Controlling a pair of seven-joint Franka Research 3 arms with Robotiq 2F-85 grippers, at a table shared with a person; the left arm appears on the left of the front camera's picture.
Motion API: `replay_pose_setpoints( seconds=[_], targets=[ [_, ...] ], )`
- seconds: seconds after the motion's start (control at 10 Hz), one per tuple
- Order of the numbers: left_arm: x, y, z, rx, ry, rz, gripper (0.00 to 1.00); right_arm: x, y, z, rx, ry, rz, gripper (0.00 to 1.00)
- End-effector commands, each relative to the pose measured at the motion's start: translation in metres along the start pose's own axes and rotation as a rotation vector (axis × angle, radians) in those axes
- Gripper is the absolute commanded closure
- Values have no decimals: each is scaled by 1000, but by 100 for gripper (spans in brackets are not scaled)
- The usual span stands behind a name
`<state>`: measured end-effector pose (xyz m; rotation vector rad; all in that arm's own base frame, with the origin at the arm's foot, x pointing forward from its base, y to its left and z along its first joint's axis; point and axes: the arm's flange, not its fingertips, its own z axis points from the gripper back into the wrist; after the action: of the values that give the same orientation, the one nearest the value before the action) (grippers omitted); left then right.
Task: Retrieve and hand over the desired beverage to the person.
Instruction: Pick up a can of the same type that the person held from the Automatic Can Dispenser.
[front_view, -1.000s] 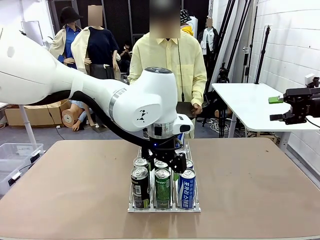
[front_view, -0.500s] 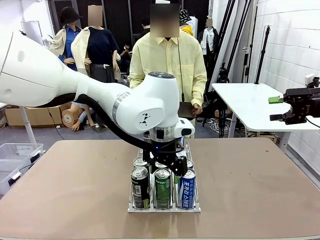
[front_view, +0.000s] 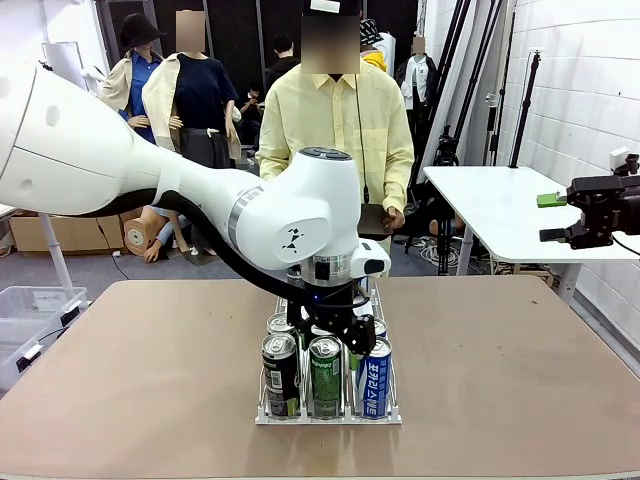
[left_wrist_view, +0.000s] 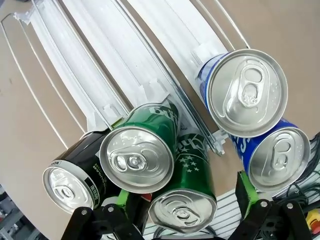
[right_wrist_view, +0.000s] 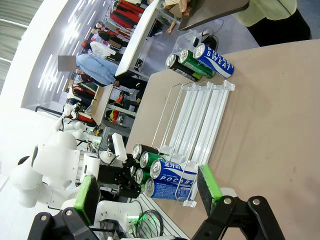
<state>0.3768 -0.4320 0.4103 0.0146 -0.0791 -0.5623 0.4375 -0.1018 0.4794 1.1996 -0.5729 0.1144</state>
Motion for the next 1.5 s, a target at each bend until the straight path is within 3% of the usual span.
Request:
replay_pose_setpoints(
  seconds=[0.0, 0.2, 0.6, 0.9, 1.4],
  targets=[
    [3, -6, 1, 28, 11, 27, 3, 1, 1, 0, 10, 3, -3, 0],
    [3, -6, 1, 31, 17, 22, 23, 1, 1, 0, 10, 3, -3, 0],
    [2, -6, 1, 48, 30, 24, 98, 1, 1, 0, 10, 3, -3, 0],
    [1, -6, -2, -2, 46, 3, 100, 1, 1, 0, 10, 3, -3, 0],
    [-1, -2, -1, 13, 30, -5, 100, 1, 1, 0, 10, 3, -3, 0]
  ],
)
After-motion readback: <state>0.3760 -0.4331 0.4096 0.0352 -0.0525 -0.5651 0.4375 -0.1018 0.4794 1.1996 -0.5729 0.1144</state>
